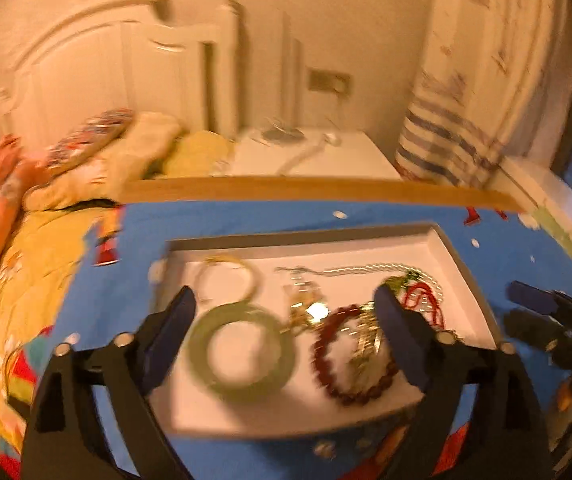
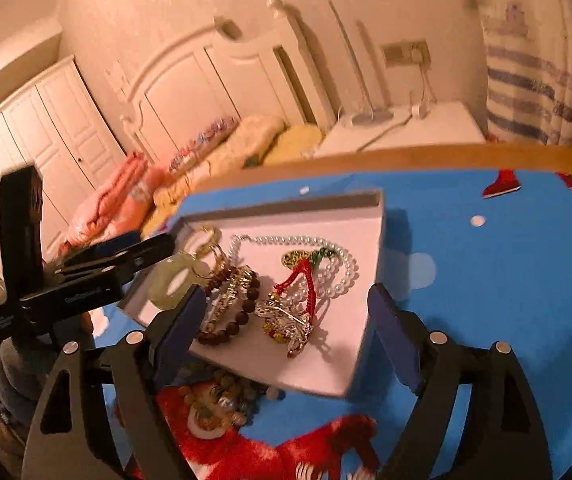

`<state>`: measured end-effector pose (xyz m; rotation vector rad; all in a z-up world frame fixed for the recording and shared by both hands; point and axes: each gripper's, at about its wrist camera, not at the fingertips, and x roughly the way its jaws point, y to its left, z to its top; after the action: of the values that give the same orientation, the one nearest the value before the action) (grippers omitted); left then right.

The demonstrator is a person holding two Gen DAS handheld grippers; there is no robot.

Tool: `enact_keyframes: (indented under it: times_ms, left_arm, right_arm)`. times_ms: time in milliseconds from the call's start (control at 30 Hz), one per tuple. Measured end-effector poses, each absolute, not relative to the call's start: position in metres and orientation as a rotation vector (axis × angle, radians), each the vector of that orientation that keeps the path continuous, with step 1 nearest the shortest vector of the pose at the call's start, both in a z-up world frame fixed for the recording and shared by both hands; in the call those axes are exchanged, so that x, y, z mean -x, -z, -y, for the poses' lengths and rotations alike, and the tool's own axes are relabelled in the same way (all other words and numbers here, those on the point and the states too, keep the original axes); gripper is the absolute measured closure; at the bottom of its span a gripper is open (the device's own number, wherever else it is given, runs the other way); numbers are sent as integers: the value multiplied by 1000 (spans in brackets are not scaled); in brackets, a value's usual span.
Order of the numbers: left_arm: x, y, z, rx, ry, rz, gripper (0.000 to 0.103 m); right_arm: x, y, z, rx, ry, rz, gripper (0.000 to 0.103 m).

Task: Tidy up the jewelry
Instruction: 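Carry both brooches into the tray and open both tools, then grasp the multicolour bead bracelet with the right tool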

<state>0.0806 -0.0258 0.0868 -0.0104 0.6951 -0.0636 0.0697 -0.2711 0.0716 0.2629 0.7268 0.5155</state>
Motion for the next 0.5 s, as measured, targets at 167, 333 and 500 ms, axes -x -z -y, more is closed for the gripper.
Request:
enact_keyframes:
  times_ms: [167,333,500]
  left_arm:
    - [-20,-84,-9,51,-1,-664,2]
    - [25,-53,-23,48,14,-753,2]
    - [46,-25,-28,46,32,-814,2]
  right_arm:
    - [-28,-87,277,-194,-532,-679,23]
    - [-1,-72,262,-70,-538,-743,23]
    - [11,-52,241,-13,-564,-824,26]
